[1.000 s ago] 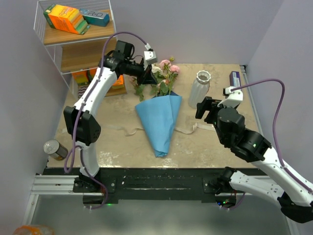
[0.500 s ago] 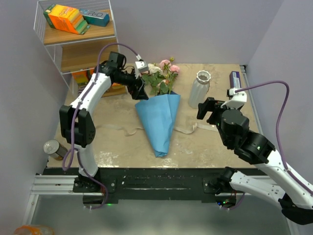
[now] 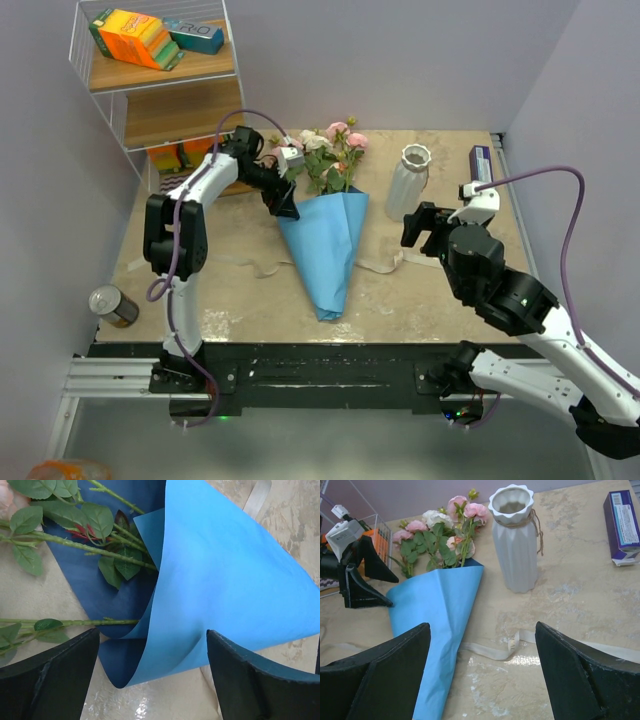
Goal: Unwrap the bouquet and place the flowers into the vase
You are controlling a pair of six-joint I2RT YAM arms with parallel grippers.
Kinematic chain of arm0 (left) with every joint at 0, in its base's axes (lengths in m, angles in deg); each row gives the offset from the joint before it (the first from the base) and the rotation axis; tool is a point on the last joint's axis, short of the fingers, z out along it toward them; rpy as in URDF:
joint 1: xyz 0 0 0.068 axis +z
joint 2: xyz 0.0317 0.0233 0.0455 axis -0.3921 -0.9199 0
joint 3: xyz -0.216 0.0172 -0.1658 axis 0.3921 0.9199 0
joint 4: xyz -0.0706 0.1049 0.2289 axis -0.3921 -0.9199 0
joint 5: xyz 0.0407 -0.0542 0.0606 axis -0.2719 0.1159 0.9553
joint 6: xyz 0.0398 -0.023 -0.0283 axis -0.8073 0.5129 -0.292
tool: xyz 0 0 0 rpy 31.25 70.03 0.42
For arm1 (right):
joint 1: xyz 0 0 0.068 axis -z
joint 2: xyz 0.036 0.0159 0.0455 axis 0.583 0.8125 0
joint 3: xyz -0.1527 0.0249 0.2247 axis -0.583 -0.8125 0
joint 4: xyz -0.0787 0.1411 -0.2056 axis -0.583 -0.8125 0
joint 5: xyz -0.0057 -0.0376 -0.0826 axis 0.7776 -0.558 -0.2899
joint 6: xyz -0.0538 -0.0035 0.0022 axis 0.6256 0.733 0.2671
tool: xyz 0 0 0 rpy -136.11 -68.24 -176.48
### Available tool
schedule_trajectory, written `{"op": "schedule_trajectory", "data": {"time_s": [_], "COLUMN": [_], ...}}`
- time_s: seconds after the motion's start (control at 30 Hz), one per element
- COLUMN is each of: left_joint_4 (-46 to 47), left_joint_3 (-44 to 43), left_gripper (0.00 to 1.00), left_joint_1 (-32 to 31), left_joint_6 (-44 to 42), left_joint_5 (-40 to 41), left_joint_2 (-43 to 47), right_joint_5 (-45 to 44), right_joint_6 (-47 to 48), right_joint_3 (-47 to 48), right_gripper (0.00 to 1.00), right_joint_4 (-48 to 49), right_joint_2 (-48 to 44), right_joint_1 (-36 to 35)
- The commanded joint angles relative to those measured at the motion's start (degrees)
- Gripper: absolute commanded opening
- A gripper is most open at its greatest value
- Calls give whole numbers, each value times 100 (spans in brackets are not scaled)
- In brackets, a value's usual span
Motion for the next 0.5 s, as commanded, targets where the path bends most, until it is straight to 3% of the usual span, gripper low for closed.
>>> {"op": "schedule_trajectory", "data": {"time_s": [0.0, 0.13, 0.27, 0.33, 0.43, 0.47], "left_joint_4": [-31, -416, -839, -979, -1217, -1270], "left_joint_3": [-53, -289, -580, -746, -992, -1054], "left_gripper": [85, 63, 52, 42, 25, 12], "left_joint_1": [12, 3, -6, -6, -32, -32], "left_joint_6": [-338, -583, -768, -830, -935, -944], "left_joint_5": [-257, -301, -336, -345, -380, -380], "left_joint_2": [-46, -186, -353, -380, -362, -353], "right_joint_5": [13, -31, -232, -198, -189, -189], "right_joint_6": [66, 40, -31, -48, -92, -92], "right_joint_3": [-9, -18, -18, -9, -9, -9], "right_gripper": [88, 88, 88, 88, 88, 88], "right_joint_4": [81, 98, 63, 54, 54, 54], "right_joint_2": [-77, -60, -24, -15, -24, -42], "right_joint_1": [-24, -24, -24, -24, -24, -24]}}
